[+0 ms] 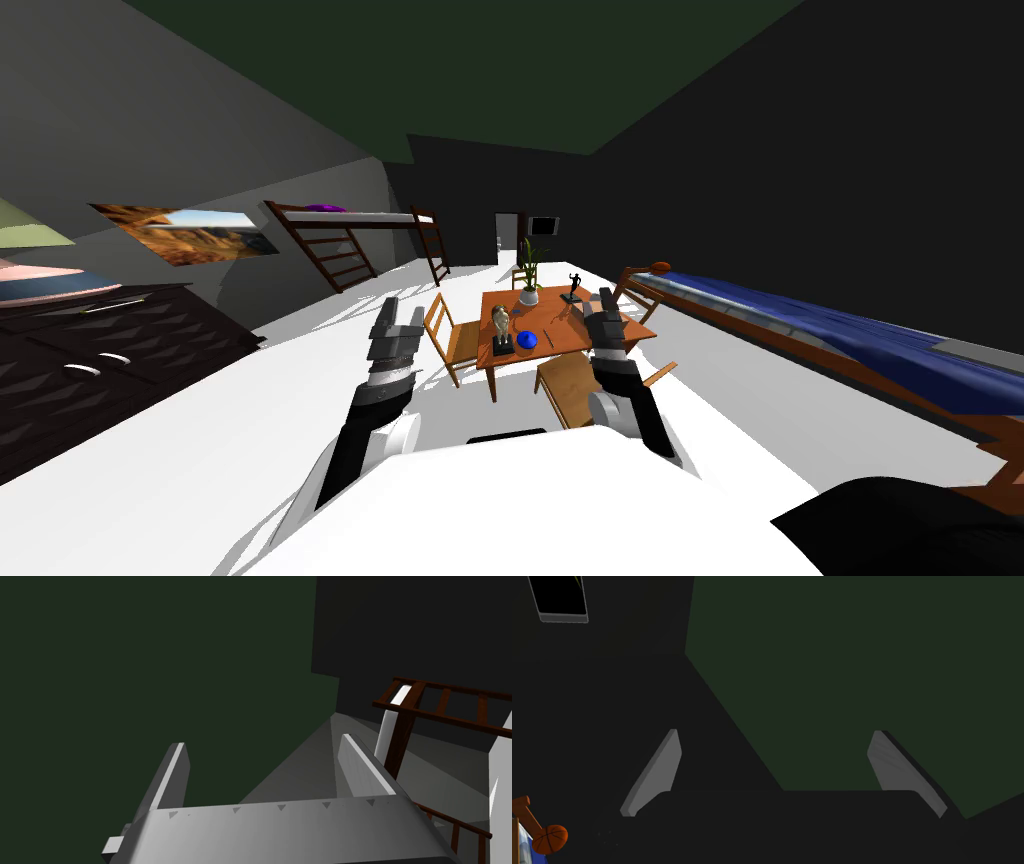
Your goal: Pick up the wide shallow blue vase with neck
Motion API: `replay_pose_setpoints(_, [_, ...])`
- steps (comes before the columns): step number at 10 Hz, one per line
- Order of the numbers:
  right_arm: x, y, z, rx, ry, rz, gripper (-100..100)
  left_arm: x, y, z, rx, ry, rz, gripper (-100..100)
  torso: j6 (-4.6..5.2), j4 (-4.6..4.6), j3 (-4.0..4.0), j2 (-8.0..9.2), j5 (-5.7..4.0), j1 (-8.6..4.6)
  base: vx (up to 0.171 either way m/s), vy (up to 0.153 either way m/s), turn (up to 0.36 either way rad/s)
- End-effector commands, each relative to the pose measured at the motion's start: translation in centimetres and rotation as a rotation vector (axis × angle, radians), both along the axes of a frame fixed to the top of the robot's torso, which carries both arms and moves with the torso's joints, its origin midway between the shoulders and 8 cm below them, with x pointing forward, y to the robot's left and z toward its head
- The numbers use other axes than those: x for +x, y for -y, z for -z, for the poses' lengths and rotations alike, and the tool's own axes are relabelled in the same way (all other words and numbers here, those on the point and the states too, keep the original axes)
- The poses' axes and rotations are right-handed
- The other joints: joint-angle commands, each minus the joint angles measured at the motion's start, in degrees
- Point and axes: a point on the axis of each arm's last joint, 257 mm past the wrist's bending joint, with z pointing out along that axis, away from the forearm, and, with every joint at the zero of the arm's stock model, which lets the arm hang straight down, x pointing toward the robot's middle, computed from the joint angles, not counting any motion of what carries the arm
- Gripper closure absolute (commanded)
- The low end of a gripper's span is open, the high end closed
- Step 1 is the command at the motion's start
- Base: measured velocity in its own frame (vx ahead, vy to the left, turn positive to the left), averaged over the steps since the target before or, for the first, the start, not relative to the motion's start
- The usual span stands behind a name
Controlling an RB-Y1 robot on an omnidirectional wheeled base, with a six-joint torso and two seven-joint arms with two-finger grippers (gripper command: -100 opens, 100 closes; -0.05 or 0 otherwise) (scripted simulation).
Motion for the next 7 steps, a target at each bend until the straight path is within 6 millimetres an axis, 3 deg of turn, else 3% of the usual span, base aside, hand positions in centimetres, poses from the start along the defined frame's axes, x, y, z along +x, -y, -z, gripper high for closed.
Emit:
replay_pose_setpoints(1, [0.7,-1.2,1.4,-0.033,-0.040,-0.034,-100,0.0,0.0,0.0,0.000,0.000,0.000,0,0.00,0.00,0.00,0.00,0.00,0.00,0.007,0.026,0.055])
replay_pose_setpoints(4, [2.0,-3.6,5.1,-0.077,-0.131,-0.097,-100,0.0,0.0,0.0,0.000,0.000,0.000,0,-0.01,0.00,0.01,0.02,0.05,0.23,-0.006,0.066,0.059])
replay_pose_setpoints(7, [2.8,-7.0,10.9,-0.131,-0.264,-0.182,-100,0.0,0.0,0.0,0.000,0.000,0.000,0,-0.01,0.01,0.04,0.07,0.07,0.32,-0.020,0.089,0.074])
